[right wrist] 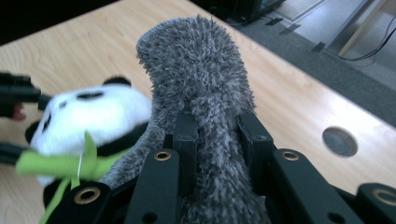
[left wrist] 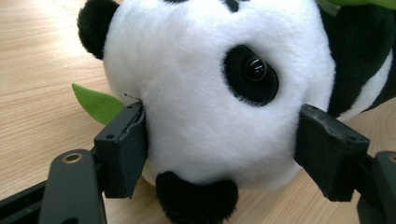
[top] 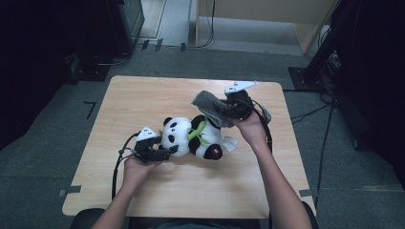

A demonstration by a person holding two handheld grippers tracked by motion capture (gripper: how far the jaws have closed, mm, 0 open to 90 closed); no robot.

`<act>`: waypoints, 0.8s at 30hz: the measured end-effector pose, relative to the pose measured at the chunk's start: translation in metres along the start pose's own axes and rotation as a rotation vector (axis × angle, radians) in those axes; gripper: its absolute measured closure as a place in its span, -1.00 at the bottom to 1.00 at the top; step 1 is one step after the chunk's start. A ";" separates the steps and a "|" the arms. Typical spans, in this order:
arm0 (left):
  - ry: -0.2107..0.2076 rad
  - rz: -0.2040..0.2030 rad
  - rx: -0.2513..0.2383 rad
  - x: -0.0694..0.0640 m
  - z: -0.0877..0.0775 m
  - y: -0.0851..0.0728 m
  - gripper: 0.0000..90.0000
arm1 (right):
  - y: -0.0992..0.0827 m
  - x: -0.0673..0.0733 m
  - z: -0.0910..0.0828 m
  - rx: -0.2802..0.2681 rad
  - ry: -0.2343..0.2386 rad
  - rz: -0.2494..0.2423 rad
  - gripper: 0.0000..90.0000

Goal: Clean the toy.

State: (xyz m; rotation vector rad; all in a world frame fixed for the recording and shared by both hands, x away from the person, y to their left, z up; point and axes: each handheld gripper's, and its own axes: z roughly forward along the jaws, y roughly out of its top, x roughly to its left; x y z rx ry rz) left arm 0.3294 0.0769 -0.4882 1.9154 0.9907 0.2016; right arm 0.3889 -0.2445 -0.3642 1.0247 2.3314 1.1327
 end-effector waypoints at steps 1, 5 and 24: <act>0.000 0.000 0.000 0.000 0.000 0.000 -0.48 | 0.000 0.000 0.000 0.000 0.000 0.000 0.62; 0.003 -0.006 0.000 0.000 0.000 0.000 -0.48 | -0.018 0.003 0.005 -0.011 -0.014 -0.039 0.57; 0.002 0.018 0.001 -0.001 0.000 0.000 -0.50 | -0.054 -0.027 -0.009 -0.010 -0.035 0.098 0.60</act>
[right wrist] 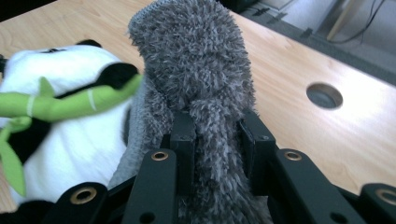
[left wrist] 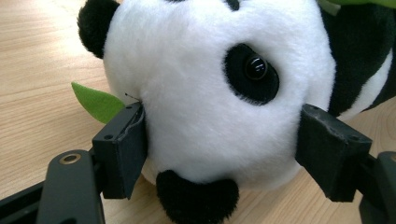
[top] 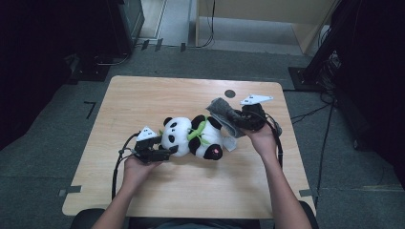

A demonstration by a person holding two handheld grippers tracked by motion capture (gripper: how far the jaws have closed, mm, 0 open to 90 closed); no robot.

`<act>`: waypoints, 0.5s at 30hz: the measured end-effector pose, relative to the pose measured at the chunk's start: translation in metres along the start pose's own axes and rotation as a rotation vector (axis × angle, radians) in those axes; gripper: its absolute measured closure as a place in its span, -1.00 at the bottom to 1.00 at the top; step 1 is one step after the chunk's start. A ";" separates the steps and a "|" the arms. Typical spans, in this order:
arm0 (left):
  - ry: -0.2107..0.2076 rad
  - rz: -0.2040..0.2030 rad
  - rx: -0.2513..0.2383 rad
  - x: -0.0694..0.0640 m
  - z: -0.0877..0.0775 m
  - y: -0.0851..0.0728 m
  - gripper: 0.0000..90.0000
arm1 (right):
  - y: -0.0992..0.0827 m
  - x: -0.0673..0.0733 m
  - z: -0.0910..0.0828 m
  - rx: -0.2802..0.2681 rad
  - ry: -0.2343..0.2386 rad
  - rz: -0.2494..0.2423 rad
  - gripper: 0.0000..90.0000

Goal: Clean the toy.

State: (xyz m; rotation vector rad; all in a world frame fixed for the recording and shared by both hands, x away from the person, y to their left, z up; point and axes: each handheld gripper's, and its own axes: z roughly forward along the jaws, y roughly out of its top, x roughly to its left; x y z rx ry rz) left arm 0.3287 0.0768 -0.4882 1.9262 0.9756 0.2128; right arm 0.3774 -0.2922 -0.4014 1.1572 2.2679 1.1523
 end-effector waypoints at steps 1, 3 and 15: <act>0.001 0.002 0.001 0.000 0.000 0.000 -0.50 | -0.002 -0.006 -0.002 0.001 0.003 0.043 0.61; 0.002 0.001 0.002 0.000 0.000 0.000 -0.50 | -0.001 -0.008 -0.004 0.001 0.004 0.063 0.61; 0.012 0.016 -0.008 -0.004 0.000 -0.002 -0.55 | 0.026 0.017 -0.017 -0.100 0.058 0.009 0.60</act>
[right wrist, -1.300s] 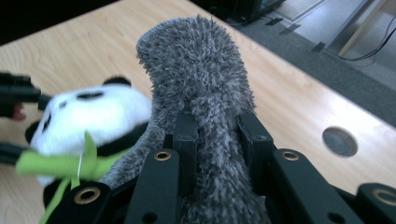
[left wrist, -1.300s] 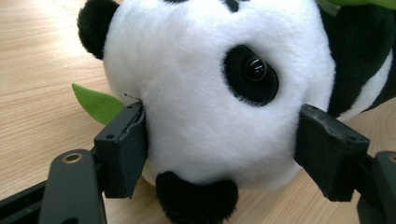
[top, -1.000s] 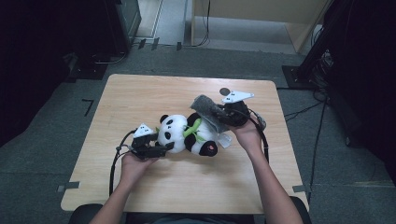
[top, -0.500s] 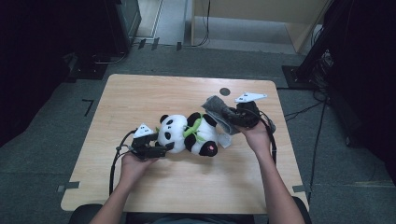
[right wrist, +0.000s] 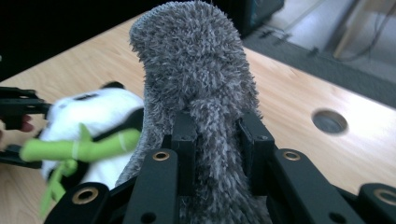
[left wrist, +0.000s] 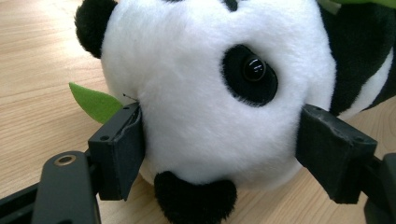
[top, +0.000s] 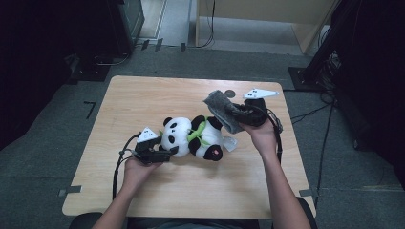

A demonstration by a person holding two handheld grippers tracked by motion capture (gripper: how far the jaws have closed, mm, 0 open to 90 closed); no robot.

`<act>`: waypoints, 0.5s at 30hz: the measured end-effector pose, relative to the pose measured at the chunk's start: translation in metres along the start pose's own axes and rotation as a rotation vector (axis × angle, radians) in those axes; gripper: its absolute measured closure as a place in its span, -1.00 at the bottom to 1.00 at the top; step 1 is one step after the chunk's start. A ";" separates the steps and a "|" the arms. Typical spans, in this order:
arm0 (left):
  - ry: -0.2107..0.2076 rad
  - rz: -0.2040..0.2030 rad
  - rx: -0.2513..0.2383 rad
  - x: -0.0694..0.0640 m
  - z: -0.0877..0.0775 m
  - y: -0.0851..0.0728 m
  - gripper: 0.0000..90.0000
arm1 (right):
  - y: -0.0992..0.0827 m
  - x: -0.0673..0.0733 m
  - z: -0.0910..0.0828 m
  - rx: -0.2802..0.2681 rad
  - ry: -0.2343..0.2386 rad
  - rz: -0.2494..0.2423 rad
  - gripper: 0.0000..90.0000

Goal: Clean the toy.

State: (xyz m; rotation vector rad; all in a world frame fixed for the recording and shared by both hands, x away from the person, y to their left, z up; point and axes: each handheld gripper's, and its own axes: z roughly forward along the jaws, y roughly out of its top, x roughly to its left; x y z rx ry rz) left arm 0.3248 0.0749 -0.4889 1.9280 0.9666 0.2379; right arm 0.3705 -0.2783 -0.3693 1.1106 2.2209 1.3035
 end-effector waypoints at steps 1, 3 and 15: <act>-0.001 0.002 -0.002 0.000 0.000 0.000 -0.56 | 0.002 0.004 0.002 0.001 0.009 -0.014 0.60; -0.003 0.003 -0.005 -0.001 0.000 -0.001 -0.58 | 0.003 0.008 0.005 0.004 0.016 -0.025 0.60; 0.010 0.044 0.026 -0.005 0.010 0.002 -0.83 | -0.008 0.020 0.037 0.085 0.047 -0.058 0.58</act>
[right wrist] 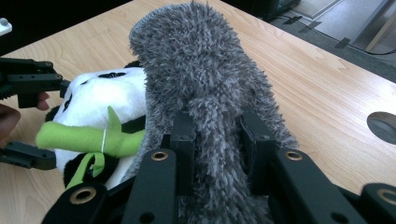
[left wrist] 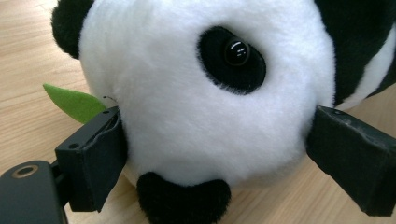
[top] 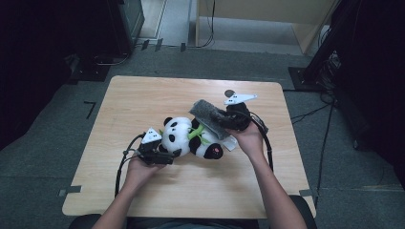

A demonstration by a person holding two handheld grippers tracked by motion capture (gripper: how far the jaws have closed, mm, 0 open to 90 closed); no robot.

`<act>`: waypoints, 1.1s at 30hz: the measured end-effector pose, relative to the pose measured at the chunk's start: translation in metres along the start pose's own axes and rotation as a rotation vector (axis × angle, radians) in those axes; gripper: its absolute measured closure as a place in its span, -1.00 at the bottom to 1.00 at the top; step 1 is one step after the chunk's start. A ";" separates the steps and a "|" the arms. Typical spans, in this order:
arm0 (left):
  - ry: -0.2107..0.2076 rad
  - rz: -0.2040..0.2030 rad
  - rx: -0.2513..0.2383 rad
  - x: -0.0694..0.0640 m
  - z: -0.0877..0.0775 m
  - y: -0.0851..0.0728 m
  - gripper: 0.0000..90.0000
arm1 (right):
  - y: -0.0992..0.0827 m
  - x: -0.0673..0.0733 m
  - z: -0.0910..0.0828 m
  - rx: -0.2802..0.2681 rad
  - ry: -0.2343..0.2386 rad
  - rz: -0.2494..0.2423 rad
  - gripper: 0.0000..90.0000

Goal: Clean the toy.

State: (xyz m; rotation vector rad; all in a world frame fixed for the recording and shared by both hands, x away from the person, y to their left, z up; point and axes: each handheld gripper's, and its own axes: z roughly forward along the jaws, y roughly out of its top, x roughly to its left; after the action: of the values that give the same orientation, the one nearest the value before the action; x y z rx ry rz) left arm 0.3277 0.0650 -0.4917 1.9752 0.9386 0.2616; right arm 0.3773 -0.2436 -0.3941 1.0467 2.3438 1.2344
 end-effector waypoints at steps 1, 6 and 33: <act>0.004 -0.010 -0.003 0.001 0.000 0.000 -0.78 | -0.001 -0.001 0.000 -0.001 -0.004 0.003 0.57; 0.005 -0.019 0.004 0.003 -0.001 0.001 -0.63 | -0.005 -0.009 -0.006 -0.013 -0.031 0.006 0.58; -0.005 -0.054 0.007 0.005 -0.002 0.003 -0.58 | -0.013 -0.003 -0.054 -0.140 0.016 0.079 0.61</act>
State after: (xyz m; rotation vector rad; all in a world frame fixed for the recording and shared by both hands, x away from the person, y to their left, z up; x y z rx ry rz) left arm 0.3316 0.0687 -0.4891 1.9532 0.9892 0.2236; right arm 0.3438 -0.2825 -0.3734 1.0951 2.2103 1.4178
